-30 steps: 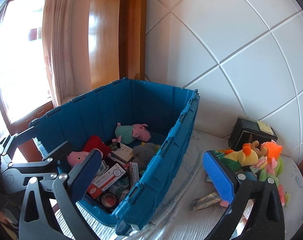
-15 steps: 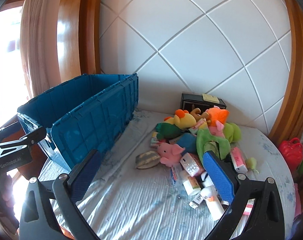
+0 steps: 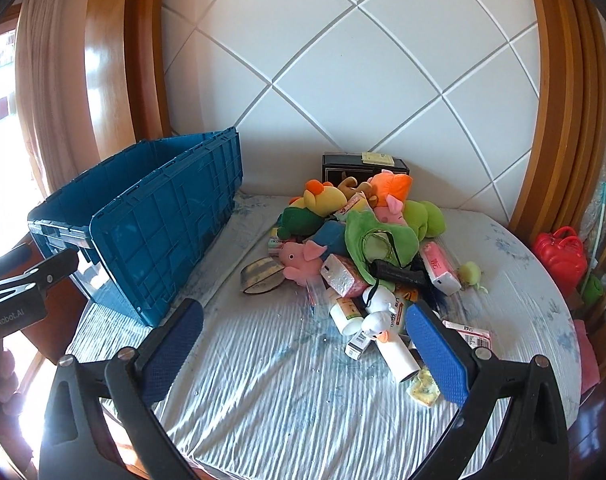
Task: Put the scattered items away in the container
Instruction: 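Move both open tools back toward the pile on the bed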
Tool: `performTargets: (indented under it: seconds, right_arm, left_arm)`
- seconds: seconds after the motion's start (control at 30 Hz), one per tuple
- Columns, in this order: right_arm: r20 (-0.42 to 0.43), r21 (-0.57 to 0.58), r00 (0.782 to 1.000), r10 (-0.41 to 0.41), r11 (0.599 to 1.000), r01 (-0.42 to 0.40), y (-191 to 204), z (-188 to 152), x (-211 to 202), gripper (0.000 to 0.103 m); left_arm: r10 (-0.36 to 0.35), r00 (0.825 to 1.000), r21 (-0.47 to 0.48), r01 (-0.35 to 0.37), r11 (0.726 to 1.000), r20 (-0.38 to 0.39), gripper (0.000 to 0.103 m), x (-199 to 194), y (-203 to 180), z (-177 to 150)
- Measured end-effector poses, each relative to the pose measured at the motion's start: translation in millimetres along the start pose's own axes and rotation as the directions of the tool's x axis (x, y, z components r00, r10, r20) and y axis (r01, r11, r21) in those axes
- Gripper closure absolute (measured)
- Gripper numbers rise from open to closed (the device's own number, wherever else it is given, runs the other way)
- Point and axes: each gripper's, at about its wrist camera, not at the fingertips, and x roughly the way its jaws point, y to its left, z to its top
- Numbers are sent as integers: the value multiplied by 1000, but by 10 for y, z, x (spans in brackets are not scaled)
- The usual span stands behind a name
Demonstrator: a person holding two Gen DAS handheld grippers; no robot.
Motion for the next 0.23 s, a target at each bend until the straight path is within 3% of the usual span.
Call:
performTargets:
  seconds: [0.23]
  right_arm:
    - [-5,16,1000,3,1000,-3,114,-74,-65,0]
  left_arm:
    - [-13,1000,9,13,1000,21,0,-134,100,-30]
